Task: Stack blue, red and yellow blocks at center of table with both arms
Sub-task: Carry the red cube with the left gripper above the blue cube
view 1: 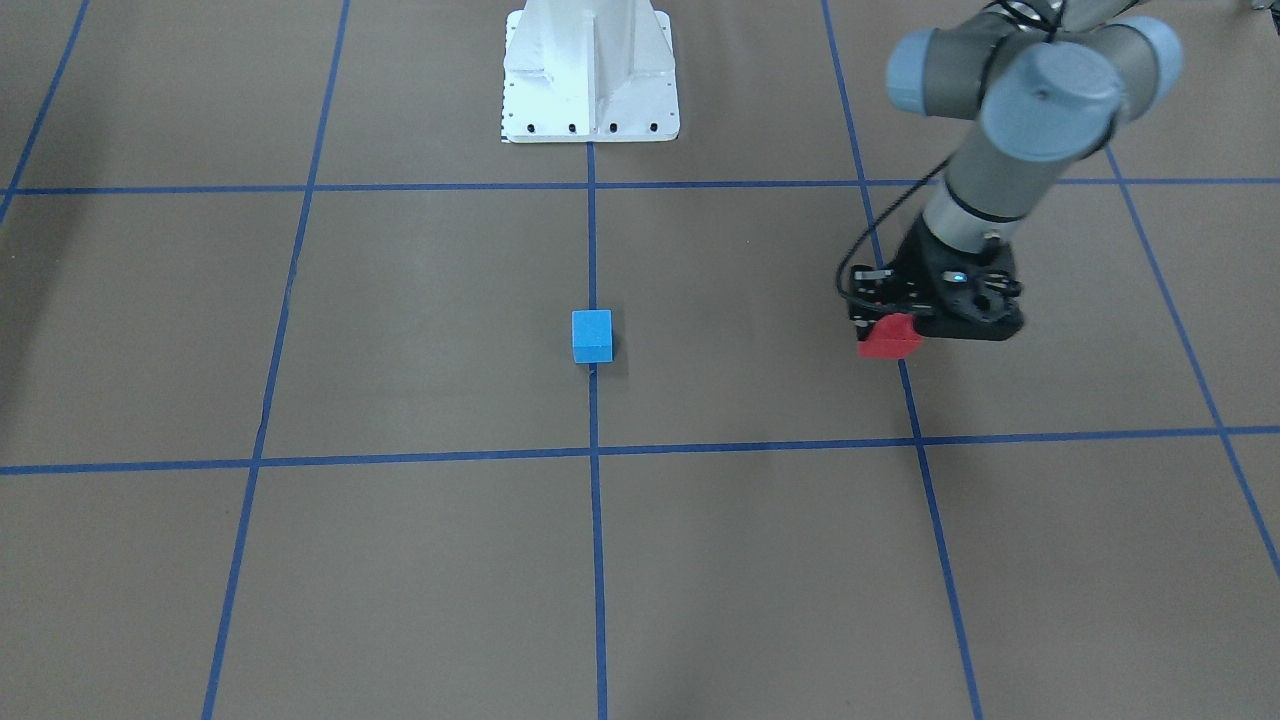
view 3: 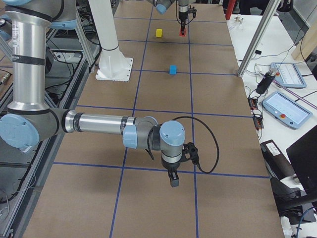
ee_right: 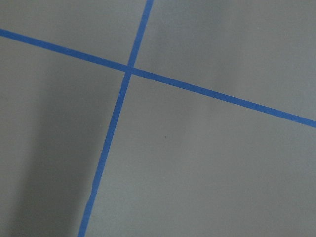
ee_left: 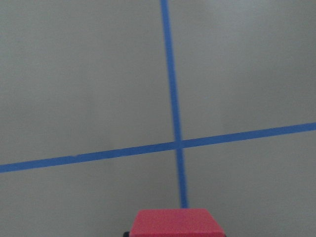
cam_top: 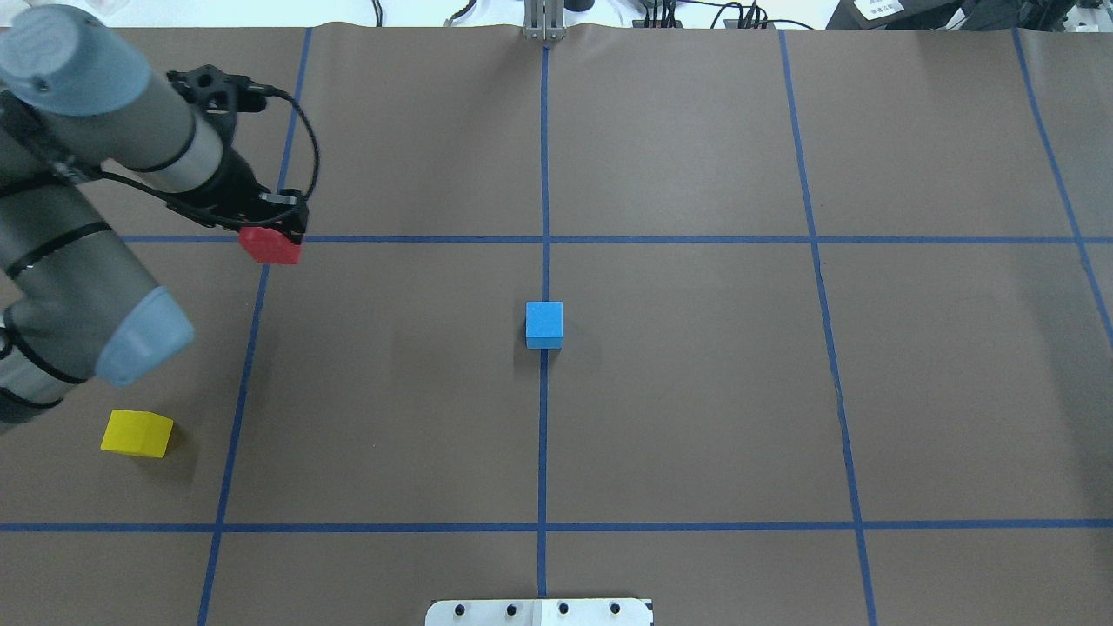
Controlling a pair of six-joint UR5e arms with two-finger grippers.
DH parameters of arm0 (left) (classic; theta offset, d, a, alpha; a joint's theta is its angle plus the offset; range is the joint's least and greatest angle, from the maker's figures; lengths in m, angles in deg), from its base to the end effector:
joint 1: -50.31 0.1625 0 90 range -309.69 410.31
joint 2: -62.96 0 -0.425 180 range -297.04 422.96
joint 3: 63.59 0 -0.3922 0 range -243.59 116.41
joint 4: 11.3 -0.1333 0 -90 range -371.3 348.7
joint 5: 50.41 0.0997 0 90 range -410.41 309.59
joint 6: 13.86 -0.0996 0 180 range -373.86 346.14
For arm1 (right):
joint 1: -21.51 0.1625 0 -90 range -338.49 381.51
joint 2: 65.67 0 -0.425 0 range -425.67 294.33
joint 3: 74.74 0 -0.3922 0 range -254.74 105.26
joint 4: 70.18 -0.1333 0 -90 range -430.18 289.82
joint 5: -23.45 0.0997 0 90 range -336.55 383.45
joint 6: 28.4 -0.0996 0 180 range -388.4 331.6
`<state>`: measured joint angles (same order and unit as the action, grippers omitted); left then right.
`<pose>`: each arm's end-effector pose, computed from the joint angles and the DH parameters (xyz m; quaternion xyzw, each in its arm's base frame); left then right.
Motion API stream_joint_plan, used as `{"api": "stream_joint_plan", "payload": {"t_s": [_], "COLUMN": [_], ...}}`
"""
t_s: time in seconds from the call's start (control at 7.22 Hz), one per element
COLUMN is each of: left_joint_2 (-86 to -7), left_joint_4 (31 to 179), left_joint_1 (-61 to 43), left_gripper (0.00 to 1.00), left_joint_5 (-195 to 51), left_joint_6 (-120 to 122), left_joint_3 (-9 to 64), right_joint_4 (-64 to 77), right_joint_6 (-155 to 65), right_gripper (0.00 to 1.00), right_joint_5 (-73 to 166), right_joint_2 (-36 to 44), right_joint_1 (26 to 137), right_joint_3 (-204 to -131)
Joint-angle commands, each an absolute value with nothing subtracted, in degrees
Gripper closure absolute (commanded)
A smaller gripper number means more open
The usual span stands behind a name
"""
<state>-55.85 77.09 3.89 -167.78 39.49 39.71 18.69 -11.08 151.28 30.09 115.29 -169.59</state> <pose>0.3702 -0.5160 0.2744 0.0568 0.3989 0.0040 0.9152 0.1017 -0.4438 0.6699 0.0611 -0.3184 -0.1121 0.9393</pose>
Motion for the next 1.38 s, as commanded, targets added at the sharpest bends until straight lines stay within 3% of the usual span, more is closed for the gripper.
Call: {"api": "stream_joint_plan", "payload": {"t_s": [0.0,0.28,1.25], "left_joint_2": [-70.84,-78.78,-79.78], "left_joint_4": [72.98,74.21,81.77], "left_joint_1": [11.96,17.77,20.52], "left_gripper": [1.0,1.0,1.0], "left_joint_5": [-163.98,-157.49,-157.47], "left_joint_6": [51.75,52.15,51.53], "left_joint_3": [32.0,22.06,17.01], "right_joint_4": [18.76,18.76,18.76], "right_joint_6": [-11.26,-11.35,-11.43], "right_gripper": [0.0,0.0,0.0], "right_joint_5": [151.15,151.24,151.33], "right_joint_2": [30.04,29.87,29.34], "right_joint_1": [115.29,115.29,115.29], "right_joint_3": [-169.57,-169.57,-169.57]}}
